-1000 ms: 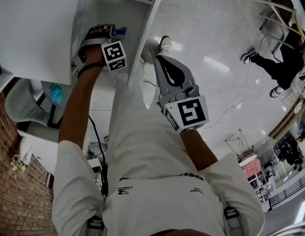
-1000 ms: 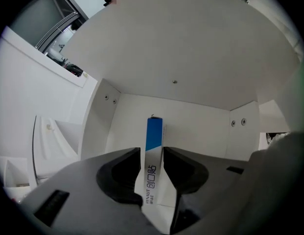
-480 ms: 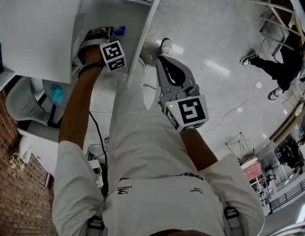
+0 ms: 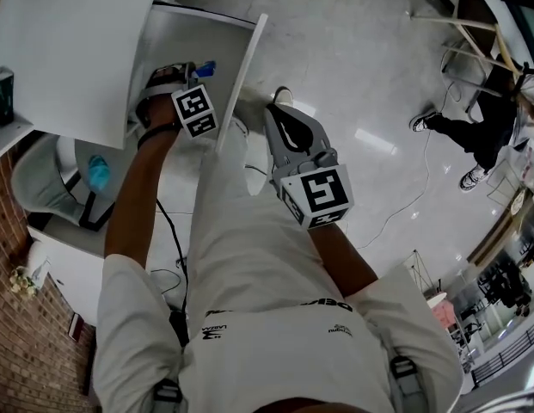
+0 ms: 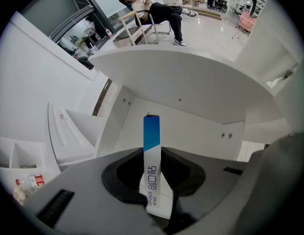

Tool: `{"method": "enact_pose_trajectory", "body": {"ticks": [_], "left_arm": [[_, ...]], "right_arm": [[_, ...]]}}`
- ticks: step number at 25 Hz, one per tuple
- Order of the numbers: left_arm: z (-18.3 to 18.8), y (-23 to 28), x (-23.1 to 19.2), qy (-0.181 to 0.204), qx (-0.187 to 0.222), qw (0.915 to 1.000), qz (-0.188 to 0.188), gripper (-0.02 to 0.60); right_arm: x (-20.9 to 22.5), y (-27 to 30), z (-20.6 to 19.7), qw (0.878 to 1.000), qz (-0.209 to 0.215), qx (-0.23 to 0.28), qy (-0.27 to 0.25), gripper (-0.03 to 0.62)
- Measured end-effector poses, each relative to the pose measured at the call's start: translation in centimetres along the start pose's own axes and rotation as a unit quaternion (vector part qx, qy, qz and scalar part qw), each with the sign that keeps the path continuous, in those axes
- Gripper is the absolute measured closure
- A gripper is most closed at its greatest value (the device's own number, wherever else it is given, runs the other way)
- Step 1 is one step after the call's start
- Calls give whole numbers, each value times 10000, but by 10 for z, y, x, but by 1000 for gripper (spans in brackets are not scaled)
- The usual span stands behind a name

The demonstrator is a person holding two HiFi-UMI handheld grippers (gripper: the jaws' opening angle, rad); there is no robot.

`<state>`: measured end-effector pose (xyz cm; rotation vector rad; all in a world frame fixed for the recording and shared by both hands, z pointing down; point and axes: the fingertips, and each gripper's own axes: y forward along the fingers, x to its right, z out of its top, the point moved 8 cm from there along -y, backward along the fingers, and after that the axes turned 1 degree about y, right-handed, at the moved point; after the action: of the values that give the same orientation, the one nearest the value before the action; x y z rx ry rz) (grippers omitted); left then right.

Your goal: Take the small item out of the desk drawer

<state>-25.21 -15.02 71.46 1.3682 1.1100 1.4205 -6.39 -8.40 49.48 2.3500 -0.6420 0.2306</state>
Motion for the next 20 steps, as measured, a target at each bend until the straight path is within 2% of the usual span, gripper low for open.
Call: {"method": "enact_pose_trajectory", "body": {"ticks": [4, 9, 20], "left_arm": [[2, -22, -4, -132, -39, 9999, 80, 495], [12, -53, -8, -109, -26, 9997, 223, 495], [30, -125, -26, -401, 37, 9982, 449, 497]], "right_arm": [[0, -7, 10, 9999, 70, 24, -127, 594], [3, -19, 21, 9996, 149, 37, -223, 594], [9, -42, 59, 9992, 295, 249, -98, 594]]}}
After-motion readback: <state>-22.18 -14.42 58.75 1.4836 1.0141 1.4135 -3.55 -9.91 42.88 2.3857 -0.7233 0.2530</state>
